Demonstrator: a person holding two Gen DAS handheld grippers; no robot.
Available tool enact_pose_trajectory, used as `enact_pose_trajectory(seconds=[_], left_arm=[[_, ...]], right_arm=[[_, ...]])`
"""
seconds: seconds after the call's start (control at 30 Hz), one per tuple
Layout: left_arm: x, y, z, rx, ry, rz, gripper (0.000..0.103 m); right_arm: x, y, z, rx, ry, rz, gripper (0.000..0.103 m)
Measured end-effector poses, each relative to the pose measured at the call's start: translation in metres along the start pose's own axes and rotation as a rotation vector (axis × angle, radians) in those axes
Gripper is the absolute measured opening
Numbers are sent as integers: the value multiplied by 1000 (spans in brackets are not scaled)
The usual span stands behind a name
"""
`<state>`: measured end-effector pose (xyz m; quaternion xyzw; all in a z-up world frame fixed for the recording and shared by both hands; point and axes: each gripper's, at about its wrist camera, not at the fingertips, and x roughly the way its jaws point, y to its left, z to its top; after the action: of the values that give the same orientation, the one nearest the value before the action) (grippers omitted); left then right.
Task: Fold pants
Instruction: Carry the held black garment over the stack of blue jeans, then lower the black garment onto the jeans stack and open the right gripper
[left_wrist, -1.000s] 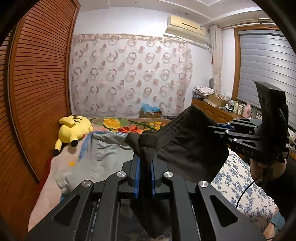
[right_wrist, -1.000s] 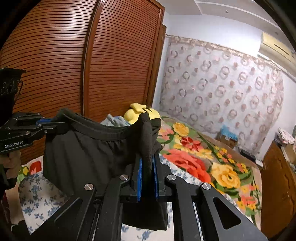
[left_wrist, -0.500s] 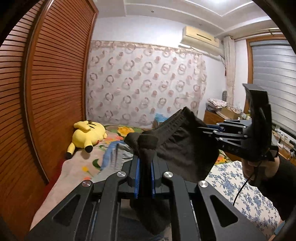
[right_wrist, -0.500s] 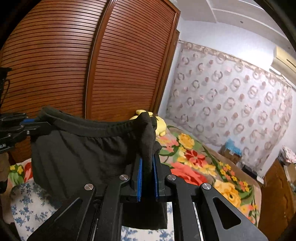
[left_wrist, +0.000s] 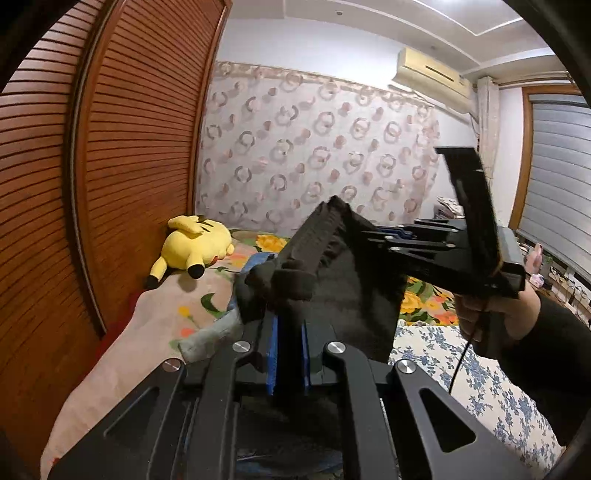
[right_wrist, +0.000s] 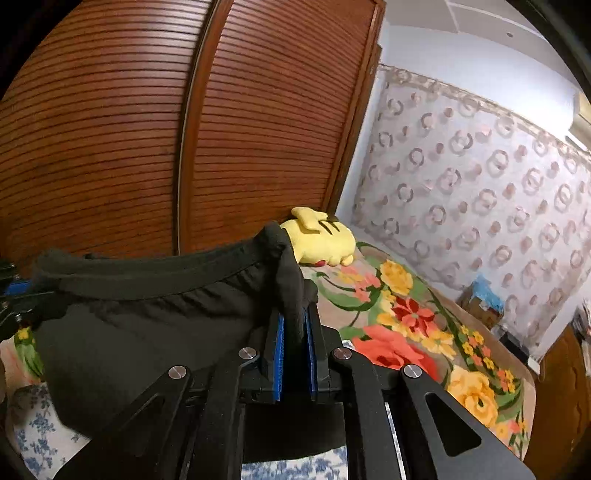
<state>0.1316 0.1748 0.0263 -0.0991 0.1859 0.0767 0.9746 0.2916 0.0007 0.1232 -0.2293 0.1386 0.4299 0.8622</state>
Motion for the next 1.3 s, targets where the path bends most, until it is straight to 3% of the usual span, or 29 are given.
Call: enact_pose_trajectory(seconds=[0.43,0.57,0.67,0.7,0.83,1.0,1.17,1.3], left_arm=[[5,6,-13,-20,45,42,11],[8,5,-15,-32,53,52,11],[11,5,-18,-39,62,61,11],[11,5,-19,-37,65,65,11],[14,6,-21,-34,76,84,11],[17,10,-23,-33,95,110,11],[21,13,-26,-34,115,123,11],[21,14,-27,-31,124,127,11]], right_arm=[[21,-4,1,49,8,68,10],[23,-9,0,100,10,96,18],[19,-13,-2,128,-8,101,38],[17,-13,-3,130,-15,103,39],[6,-15,-9,133,-34,121,39],[18,-18,-23,146,33,214,39],[47,-24,-37,171,109,206,39],[51,-24,-36,183,109,212,39]])
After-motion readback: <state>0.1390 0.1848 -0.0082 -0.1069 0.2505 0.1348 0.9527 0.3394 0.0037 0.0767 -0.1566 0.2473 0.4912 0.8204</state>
